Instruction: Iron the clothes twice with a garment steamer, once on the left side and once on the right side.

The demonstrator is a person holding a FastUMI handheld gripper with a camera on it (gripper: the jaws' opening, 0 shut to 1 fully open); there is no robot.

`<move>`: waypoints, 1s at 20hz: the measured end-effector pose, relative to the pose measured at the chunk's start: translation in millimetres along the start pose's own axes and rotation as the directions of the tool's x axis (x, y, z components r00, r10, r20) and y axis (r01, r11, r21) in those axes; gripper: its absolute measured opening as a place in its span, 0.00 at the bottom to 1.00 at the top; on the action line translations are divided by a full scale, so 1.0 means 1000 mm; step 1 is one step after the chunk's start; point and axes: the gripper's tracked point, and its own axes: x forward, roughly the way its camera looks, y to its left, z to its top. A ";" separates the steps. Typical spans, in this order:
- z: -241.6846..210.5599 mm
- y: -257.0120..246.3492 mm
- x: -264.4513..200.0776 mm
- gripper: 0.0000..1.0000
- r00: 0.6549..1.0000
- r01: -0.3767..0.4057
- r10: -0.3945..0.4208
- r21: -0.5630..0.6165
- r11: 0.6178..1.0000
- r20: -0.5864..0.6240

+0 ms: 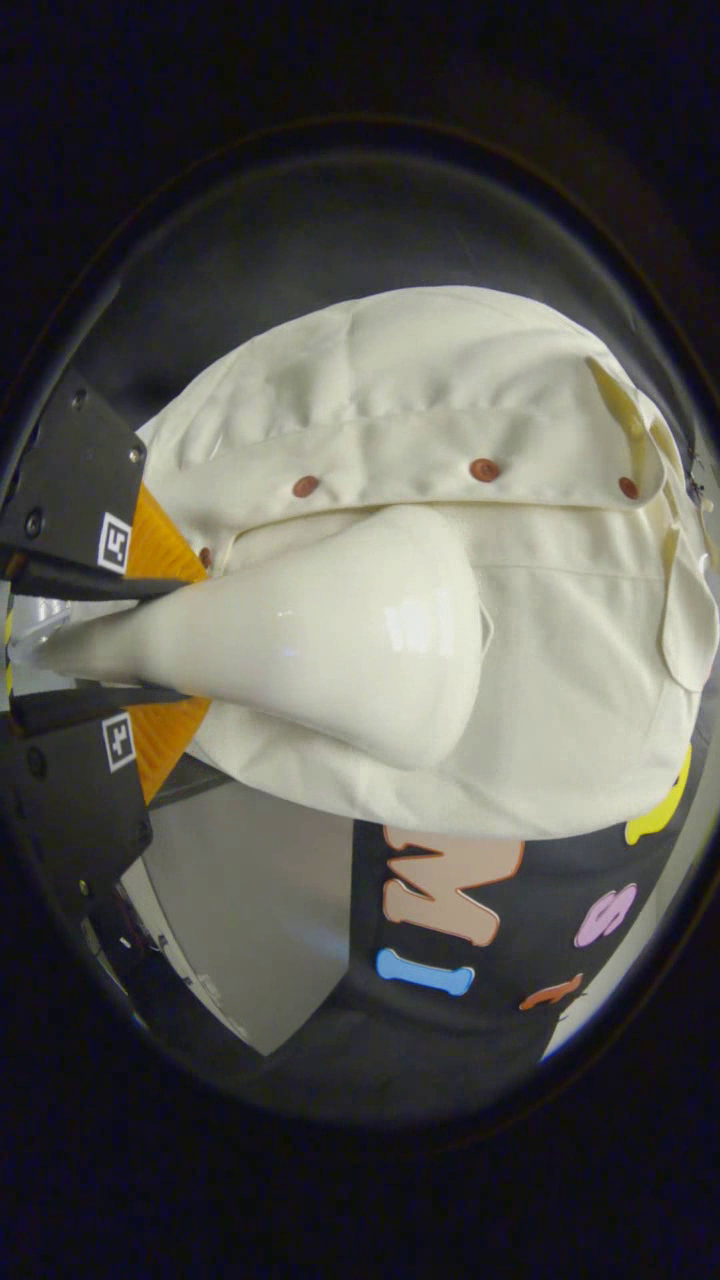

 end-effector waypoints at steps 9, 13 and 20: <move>-0.075 -0.005 0.031 0.36 0.988 -0.006 0.015 0.056 0.998 -0.155; -0.098 -0.013 0.046 0.37 0.978 -0.004 0.026 0.108 0.994 -0.205; -0.153 -0.018 0.066 0.36 0.958 0.009 0.011 0.067 0.998 -0.288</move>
